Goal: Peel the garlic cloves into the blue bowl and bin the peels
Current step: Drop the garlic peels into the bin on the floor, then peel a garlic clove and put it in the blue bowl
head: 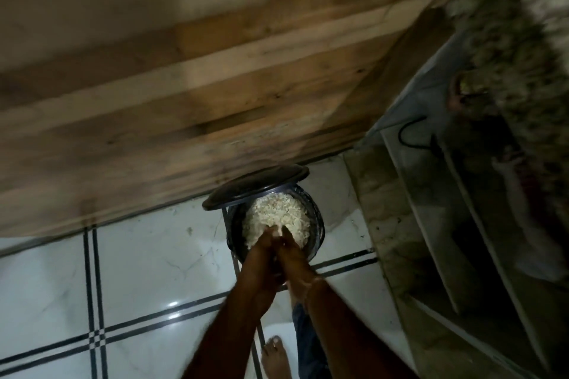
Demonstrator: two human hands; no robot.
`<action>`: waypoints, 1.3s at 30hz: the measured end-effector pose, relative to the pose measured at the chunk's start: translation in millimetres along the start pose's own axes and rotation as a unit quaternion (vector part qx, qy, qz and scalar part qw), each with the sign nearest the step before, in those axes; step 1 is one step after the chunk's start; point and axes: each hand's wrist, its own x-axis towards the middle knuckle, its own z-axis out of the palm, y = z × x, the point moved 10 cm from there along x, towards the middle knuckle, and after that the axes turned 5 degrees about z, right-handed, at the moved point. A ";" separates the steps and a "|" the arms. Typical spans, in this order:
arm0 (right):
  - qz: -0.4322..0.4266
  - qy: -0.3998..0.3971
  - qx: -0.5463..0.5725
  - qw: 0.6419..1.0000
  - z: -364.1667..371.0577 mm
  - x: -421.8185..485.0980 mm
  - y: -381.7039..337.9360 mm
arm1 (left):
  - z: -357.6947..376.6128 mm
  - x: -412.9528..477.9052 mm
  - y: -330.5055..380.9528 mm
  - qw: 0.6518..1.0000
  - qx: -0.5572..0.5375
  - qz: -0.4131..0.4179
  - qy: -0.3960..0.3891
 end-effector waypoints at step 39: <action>-0.359 0.549 -0.036 0.754 -580.1 -606.9 254.8 | 467.3 -510.8 -253.4 0.518 0.620 0.497 -0.317</action>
